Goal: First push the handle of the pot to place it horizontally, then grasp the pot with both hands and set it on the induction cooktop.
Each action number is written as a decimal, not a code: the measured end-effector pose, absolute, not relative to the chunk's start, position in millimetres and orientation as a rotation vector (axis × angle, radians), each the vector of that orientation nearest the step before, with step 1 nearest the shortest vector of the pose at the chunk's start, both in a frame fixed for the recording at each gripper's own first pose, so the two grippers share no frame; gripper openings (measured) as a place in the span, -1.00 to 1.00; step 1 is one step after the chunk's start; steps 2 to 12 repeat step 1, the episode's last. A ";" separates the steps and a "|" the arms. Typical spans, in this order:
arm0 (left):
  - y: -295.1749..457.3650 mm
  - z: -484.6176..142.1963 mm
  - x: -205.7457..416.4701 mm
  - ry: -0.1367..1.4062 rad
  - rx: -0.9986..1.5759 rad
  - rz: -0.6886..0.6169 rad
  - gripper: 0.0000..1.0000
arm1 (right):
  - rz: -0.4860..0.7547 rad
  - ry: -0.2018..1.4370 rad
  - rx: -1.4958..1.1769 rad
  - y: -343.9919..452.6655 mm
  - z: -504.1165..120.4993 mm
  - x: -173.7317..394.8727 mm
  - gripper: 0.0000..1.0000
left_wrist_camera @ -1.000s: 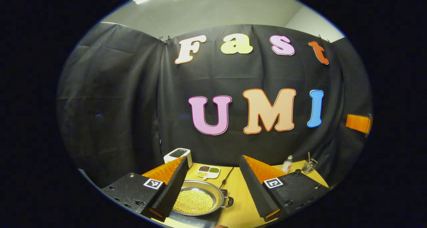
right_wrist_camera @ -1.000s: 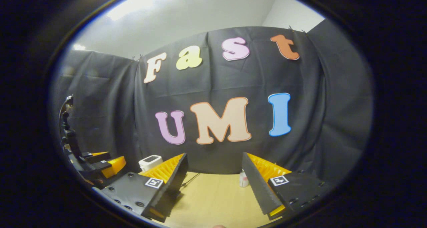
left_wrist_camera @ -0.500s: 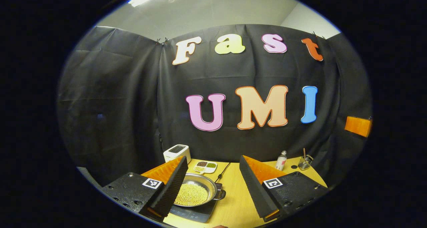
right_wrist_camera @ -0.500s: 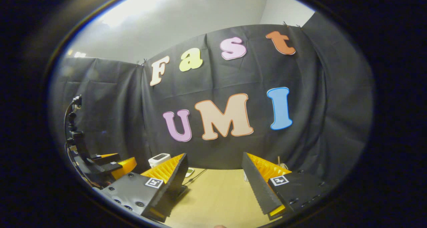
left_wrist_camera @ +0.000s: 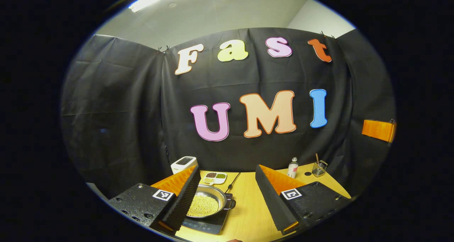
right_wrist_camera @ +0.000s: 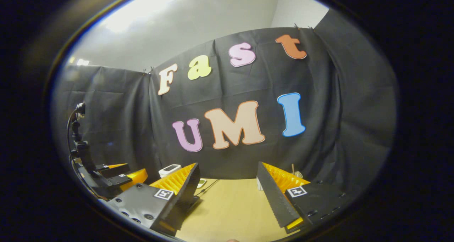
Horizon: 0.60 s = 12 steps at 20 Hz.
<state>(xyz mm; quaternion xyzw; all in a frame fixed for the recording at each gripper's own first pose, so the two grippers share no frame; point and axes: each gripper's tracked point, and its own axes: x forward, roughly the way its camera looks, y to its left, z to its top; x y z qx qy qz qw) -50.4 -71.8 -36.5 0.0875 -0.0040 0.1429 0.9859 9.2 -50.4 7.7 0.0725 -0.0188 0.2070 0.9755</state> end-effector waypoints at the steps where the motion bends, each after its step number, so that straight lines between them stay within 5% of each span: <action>1: -72.8 -36.0 -52.5 -0.010 0.179 0.288 0.89 | 0.423 -0.041 0.144 -49.2 8.9 6.9 0.84; 12: -72.8 -36.0 -52.5 -0.010 0.179 0.288 0.89 | 0.423 -0.041 0.144 -49.2 8.9 6.9 0.84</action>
